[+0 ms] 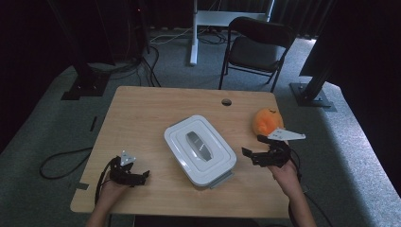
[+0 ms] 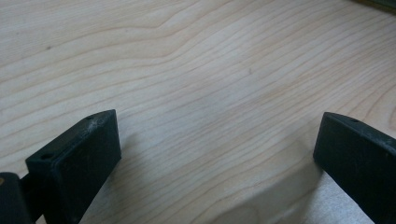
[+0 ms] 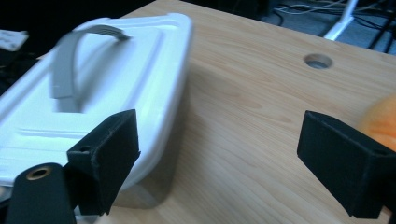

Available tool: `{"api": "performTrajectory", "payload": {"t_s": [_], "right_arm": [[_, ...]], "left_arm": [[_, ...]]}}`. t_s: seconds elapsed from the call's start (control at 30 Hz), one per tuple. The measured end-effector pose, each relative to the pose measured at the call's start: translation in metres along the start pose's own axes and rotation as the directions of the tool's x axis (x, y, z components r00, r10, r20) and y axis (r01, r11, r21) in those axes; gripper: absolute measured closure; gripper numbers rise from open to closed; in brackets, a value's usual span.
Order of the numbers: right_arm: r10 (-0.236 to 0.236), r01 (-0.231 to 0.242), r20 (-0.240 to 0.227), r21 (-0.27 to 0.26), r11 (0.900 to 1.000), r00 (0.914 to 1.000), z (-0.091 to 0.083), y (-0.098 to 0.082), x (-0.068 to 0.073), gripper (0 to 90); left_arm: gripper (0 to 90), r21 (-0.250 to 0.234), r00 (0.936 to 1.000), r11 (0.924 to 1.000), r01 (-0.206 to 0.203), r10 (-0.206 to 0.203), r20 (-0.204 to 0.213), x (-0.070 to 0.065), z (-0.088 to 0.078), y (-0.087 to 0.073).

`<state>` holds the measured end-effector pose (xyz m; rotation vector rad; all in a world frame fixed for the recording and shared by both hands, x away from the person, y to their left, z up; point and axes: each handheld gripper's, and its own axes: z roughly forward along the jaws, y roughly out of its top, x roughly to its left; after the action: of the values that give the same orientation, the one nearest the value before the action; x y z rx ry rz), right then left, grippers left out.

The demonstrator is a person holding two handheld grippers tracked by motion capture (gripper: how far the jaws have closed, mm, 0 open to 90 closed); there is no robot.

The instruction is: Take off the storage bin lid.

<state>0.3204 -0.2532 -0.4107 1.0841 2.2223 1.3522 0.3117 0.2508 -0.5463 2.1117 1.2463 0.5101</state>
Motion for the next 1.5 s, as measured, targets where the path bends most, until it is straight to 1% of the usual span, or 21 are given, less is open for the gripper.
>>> {"api": "performTrajectory", "payload": {"t_s": [0.07,0.1,0.13,0.17,0.23,0.27,0.3,0.33,0.47,0.5,0.7,0.73,0.8,0.93,1.1,1.27,1.33,1.37,1.4,1.43,1.5], "right_arm": [[-0.005,0.005,-0.016,-0.001,1.0,0.9999,0.001,0.005,0.006,12.3],[-0.006,0.006,-0.035,0.0,1.0,0.9994,0.001,0.007,0.008,12.3],[-0.013,0.013,-0.04,0.0,1.0,0.9991,0.001,0.009,0.011,12.3],[-0.021,0.021,-0.044,-0.001,1.0,0.9988,0.002,0.012,0.014,12.3],[-0.026,0.026,-0.07,0.0,1.0,0.9972,0.004,0.015,0.019,12.3],[-0.03,0.03,-0.072,0.001,1.0,0.997,0.005,0.017,0.022,12.2],[-0.042,0.042,-0.085,0.005,0.999,0.9955,0.007,0.019,0.025,12.1],[-0.041,0.042,-0.094,0.011,0.999,0.9947,0.009,0.02,0.027,12.0],[-0.05,0.053,-0.11,0.017,0.998,0.9927,0.015,0.025,0.033,12.0],[-0.06,0.063,-0.118,0.026,0.998,0.9912,0.021,0.028,0.039,12.0],[-0.06,0.066,-0.145,0.034,0.997,0.9876,0.034,0.039,0.051,12.1],[-0.067,0.074,-0.16,0.04,0.996,0.9849,0.038,0.042,0.054,12.1],[-0.084,0.093,-0.162,0.049,0.994,0.9832,0.043,0.045,0.059,12.1],[-0.108,0.12,-0.185,0.058,0.991,0.9768,0.054,0.049,0.07,12.4],[-0.113,0.129,-0.178,0.083,0.988,0.9775,0.07,0.051,0.079,13.8],[-0.13,0.149,-0.159,0.115,0.982,0.9786,0.084,0.052,0.089,16.3],[-0.137,0.158,-0.153,0.134,0.978,0.9787,0.09,0.053,0.093,20.4],[-0.143,0.162,-0.139,0.138,0.977,0.9799,0.092,0.053,0.095,21.6],[-0.146,0.163,-0.13,0.135,0.977,0.9808,0.094,0.052,0.096,24.2],[-0.143,0.161,-0.133,0.137,0.977,0.9807,0.095,0.052,0.098,24.4],[-0.155,0.172,-0.122,0.139,0.975,0.9803,0.096,0.052,0.101,29.6]], "left_arm": [[1.1,0.0,1.0,1.0,-0.004,0.004,0.004,0.001,0.0,0.0],[1.1,0.0,1.0,1.0,-0.005,0.005,0.004,0.001,0.0,0.0],[1.1,0.002,1.0,1.0,-0.008,0.008,0.005,0.001,0.0,0.0],[1.2,0.002,1.0,1.0,-0.006,0.006,0.005,0.001,0.0,0.0],[1.2,0.0,1.0,1.0,0.004,-0.004,-0.004,0.002,0.0,0.0],[1.2,-0.002,1.0,1.0,0.007,-0.007,-0.005,0.002,0.001,0.001],[1.2,-0.001,1.0,1.0,0.005,-0.005,-0.005,0.002,0.001,0.001],[1.1,-0.001,1.0,1.0,0.006,-0.006,-0.005,0.002,0.001,0.001],[1.1,0.0,1.0,1.0,0.008,-0.008,-0.006,0.002,0.001,0.001],[1.1,0.001,0.9999,0.9999,0.01,-0.01,-0.009,0.002,0.001,0.001],[1.1,0.001,1.0,1.0,0.005,-0.005,-0.005,0.003,0.002,0.002],[1.1,0.0,1.0,1.0,0.005,-0.005,-0.005,0.003,0.002,0.002],[1.1,0.0,1.0,1.0,0.005,-0.005,-0.005,0.003,0.002,0.002],[1.1,0.0,1.0,1.0,0.006,-0.006,-0.005,0.003,0.002,0.002],[1.1,-0.002,1.0,1.0,0.008,-0.008,-0.006,0.002,0.002,0.002],[1.1,-0.002,0.9999,1.0,0.009,-0.009,-0.006,0.002,0.002,0.002],[1.1,-0.003,0.9999,0.9999,0.01,-0.01,-0.007,0.002,0.002,0.002],[1.1,-0.003,0.9999,0.9999,0.01,-0.01,-0.007,0.002,0.002,0.002],[1.2,-0.003,0.9999,0.9999,0.01,-0.01,-0.007,0.002,0.002,0.002],[1.1,-0.002,0.9999,1.0,0.01,-0.01,-0.006,0.002,0.002,0.001],[1.2,-0.003,0.9999,1.0,0.009,-0.009,-0.006,0.002,0.002,0.001]]}}
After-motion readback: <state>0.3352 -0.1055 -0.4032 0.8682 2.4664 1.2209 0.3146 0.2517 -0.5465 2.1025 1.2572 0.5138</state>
